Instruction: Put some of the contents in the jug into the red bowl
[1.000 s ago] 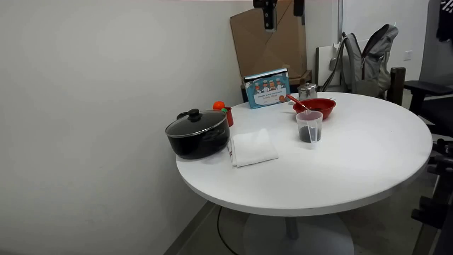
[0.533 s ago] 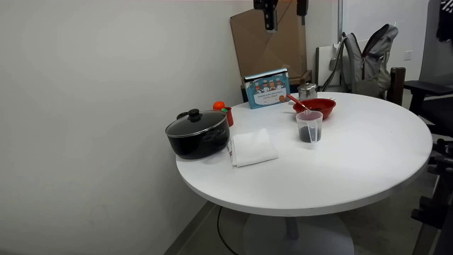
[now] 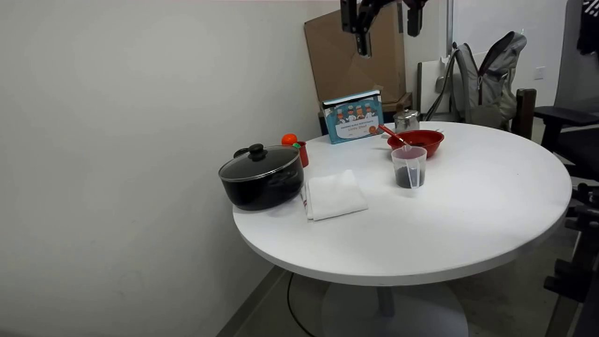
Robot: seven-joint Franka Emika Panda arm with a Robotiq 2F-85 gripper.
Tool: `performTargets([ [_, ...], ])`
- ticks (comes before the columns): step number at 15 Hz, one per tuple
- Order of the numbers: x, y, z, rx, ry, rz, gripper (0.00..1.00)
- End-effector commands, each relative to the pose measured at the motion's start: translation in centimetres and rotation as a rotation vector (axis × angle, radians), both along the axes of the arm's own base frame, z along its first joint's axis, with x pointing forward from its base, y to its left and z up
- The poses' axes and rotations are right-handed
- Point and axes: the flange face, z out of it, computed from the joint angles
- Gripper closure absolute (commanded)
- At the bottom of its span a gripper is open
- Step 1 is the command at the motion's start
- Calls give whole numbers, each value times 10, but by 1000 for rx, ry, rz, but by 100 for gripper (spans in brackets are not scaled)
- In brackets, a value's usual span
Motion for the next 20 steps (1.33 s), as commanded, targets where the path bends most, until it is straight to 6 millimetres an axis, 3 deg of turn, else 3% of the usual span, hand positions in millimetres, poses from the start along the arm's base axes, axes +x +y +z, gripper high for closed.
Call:
performTargets([
  [1, 18, -25, -14, 66, -43, -170, 0],
  [7, 48, -70, -44, 135, -97, -365, 0],
  [12, 73, -94, -87, 169, -66, -410, 0],
  [20, 82, -101, -165, 214, 19, -497, 0],
])
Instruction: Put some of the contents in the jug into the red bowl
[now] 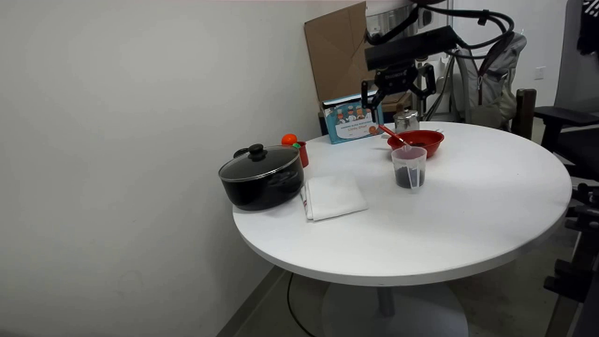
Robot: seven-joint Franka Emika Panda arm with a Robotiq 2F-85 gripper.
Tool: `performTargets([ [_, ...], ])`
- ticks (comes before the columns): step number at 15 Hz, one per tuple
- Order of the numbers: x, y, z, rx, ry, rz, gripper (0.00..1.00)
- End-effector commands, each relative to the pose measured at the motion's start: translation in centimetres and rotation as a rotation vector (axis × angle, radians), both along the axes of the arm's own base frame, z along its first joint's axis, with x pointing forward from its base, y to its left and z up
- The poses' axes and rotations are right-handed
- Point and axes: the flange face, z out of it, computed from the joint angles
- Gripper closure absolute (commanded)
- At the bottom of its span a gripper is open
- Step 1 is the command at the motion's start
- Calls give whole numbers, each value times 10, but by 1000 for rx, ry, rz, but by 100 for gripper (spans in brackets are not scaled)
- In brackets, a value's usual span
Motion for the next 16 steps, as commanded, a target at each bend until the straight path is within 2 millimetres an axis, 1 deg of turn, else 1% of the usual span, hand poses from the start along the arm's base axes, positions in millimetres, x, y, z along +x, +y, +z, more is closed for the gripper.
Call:
performTargets([
  [1, 5, 7, -26, 33, 5, -39, 0],
  [5, -4, 8, -50, 60, 30, -77, 0],
  [7, -9, 6, -59, 69, 40, -96, 0],
  [12, -19, 0, -78, 84, 74, -125, 0],
  [16, -20, -1, -92, 94, 102, -116, 0],
])
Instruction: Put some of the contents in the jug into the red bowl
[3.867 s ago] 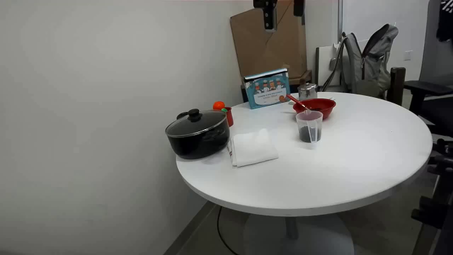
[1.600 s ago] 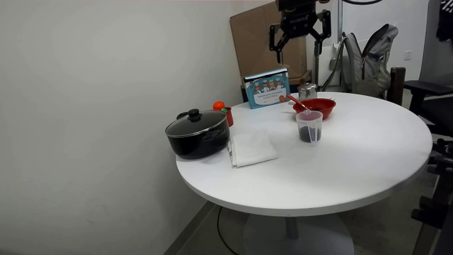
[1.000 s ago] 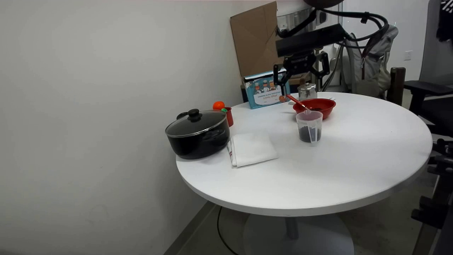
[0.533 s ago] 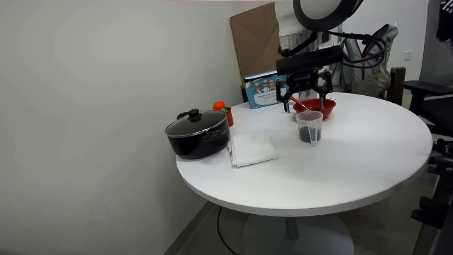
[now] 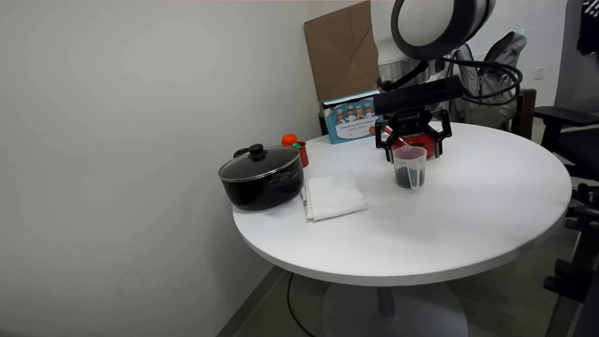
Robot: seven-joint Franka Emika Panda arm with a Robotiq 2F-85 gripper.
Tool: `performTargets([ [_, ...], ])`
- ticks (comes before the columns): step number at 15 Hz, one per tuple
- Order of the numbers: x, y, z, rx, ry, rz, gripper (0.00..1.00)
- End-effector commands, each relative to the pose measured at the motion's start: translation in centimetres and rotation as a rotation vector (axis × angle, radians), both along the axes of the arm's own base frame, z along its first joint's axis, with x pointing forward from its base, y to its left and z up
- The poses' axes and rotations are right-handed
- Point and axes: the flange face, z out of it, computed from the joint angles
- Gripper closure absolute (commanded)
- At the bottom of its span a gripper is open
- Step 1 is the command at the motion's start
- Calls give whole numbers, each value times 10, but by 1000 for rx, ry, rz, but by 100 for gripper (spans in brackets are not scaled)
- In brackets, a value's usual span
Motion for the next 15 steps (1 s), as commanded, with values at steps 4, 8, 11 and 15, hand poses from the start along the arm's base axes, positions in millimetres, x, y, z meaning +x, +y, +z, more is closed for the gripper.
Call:
performTargets([
  [4, 2, -14, -14, 14, 5, 18, 0],
  [8, 8, -27, -10, -7, -2, 42, 26],
  [11, 13, -29, -7, -15, -10, 71, 49],
  [15, 19, -24, -3, -19, -20, 108, 79],
])
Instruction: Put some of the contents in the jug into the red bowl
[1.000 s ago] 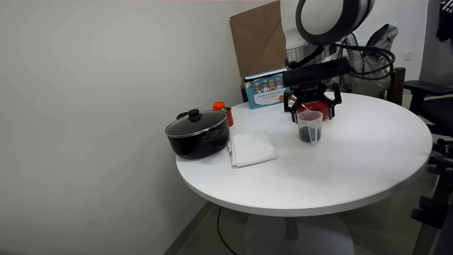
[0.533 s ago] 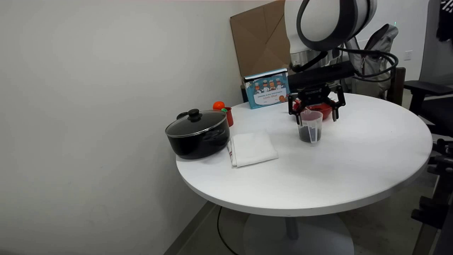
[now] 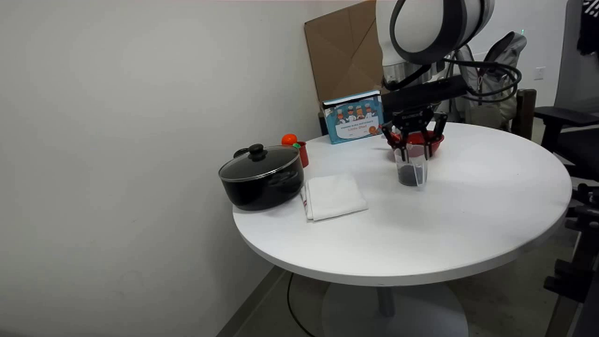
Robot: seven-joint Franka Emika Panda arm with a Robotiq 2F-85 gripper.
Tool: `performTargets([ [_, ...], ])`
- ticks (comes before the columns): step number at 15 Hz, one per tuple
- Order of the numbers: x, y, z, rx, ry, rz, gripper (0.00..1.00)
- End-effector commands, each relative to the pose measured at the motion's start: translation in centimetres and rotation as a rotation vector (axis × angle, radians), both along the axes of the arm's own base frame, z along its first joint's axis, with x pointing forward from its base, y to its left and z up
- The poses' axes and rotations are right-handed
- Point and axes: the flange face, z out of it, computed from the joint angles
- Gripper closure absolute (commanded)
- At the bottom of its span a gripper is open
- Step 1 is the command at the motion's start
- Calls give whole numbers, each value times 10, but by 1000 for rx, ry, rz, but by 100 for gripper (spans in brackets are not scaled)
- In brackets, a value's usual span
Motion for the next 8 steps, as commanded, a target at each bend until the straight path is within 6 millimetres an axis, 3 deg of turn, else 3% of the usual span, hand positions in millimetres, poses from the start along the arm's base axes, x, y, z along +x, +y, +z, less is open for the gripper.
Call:
performTargets([
  [1, 7, 5, 1, -6, -22, 48, 87],
  [2, 8, 6, 1, -5, -23, 54, 94],
  [8, 4, 9, 3, 14, -18, 77, 93],
])
